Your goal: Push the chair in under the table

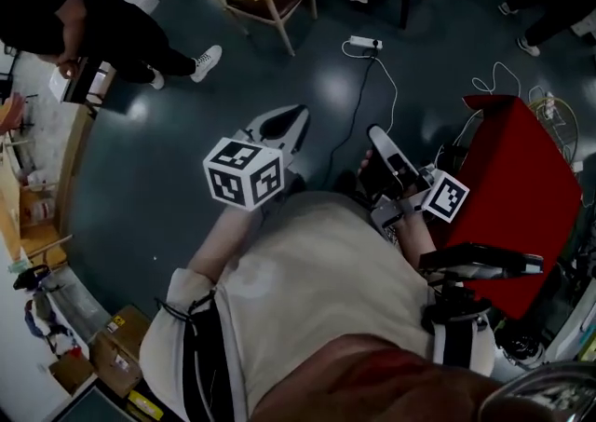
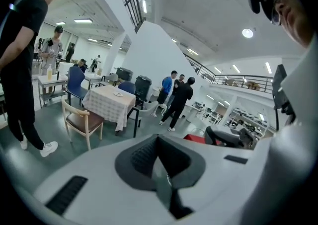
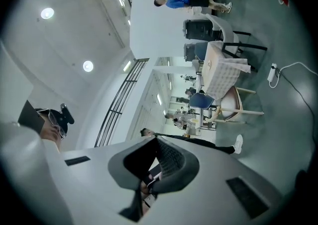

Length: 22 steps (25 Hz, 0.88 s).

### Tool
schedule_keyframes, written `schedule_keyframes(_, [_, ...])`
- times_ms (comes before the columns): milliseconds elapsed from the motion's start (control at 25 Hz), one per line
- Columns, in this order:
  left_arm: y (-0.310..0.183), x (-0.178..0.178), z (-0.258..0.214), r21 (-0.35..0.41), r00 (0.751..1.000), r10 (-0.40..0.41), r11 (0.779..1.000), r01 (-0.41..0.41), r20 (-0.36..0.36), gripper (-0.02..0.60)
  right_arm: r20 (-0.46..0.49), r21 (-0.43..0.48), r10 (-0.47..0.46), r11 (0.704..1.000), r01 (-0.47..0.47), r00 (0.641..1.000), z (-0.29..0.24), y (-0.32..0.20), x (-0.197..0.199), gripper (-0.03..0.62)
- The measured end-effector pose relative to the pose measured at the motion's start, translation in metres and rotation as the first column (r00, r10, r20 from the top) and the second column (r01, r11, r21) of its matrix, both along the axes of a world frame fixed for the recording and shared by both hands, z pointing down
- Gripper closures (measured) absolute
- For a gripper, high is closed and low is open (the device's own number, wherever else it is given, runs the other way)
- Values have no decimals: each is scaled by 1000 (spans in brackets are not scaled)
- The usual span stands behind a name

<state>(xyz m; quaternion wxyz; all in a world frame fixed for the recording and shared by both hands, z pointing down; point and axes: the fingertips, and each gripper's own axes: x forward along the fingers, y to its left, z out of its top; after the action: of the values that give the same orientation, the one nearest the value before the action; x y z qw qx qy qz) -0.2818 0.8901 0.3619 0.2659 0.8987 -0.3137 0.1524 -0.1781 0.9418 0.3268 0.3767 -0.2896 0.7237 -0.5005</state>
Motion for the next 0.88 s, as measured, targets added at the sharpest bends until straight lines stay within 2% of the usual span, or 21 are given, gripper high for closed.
schedule_keyframes(240, [-10, 13, -5, 9, 998, -59, 998, 59, 23, 575, -83, 29, -43, 999, 46, 996, 1, -18, 13, 583])
schedule_keyframes(640, [-10, 33, 2, -3, 988, -125, 992, 126, 95, 575, -50, 47, -158, 986, 160, 986, -1, -22, 17, 582])
schedule_keyframes(880, [-14, 39, -3, 40, 985, -131, 991, 127, 114, 575, -71, 51, -196, 978, 200, 978, 0, -23, 14, 583])
